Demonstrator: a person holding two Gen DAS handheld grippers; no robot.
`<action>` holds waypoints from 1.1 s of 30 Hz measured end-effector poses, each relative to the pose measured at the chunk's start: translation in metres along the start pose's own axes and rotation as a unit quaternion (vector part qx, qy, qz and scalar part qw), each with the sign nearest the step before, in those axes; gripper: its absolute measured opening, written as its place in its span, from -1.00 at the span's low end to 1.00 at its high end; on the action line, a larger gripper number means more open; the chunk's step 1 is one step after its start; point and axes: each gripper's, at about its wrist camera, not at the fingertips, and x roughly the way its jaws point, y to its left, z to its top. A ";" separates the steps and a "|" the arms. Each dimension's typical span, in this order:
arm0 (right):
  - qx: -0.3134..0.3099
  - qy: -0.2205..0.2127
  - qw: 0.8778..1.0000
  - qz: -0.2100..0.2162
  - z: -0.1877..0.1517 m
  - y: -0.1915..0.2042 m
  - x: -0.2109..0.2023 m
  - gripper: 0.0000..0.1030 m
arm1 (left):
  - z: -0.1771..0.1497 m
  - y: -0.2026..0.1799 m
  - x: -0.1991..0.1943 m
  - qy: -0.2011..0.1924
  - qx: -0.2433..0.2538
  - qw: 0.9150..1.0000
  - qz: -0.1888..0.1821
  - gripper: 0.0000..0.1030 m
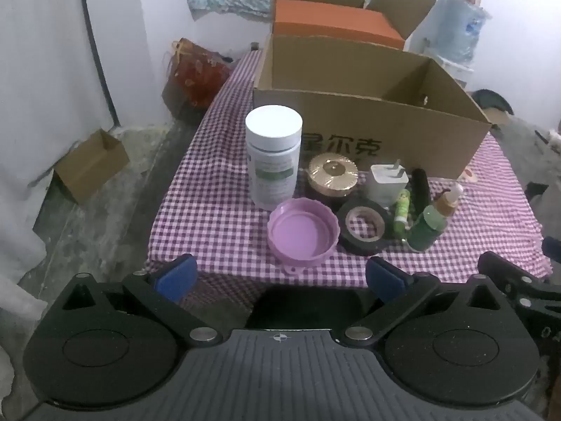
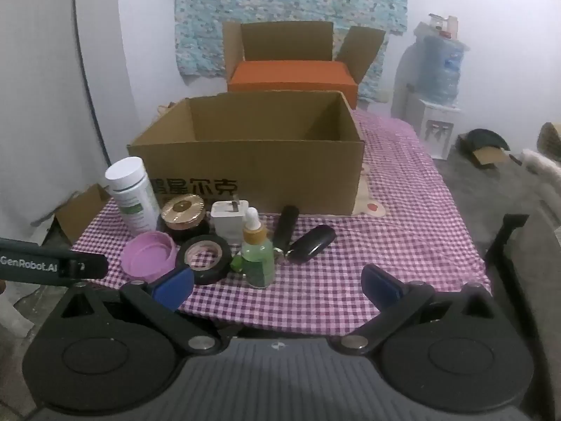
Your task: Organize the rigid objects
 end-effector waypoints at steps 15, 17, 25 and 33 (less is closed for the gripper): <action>0.015 0.002 1.000 -0.003 0.006 -0.011 0.003 1.00 | 0.003 -0.014 -0.005 -0.016 0.029 0.999 0.009 1.00; 0.014 0.002 1.000 -0.006 0.007 -0.009 0.003 1.00 | 0.003 -0.015 -0.004 -0.017 0.030 0.999 0.010 1.00; 0.014 0.001 1.000 -0.004 0.009 -0.007 0.001 1.00 | 0.002 -0.015 -0.006 -0.021 0.031 0.999 0.008 0.99; 0.009 0.000 1.000 -0.001 0.009 -0.004 -0.002 1.00 | 0.001 -0.015 -0.006 -0.020 0.029 0.999 0.002 1.00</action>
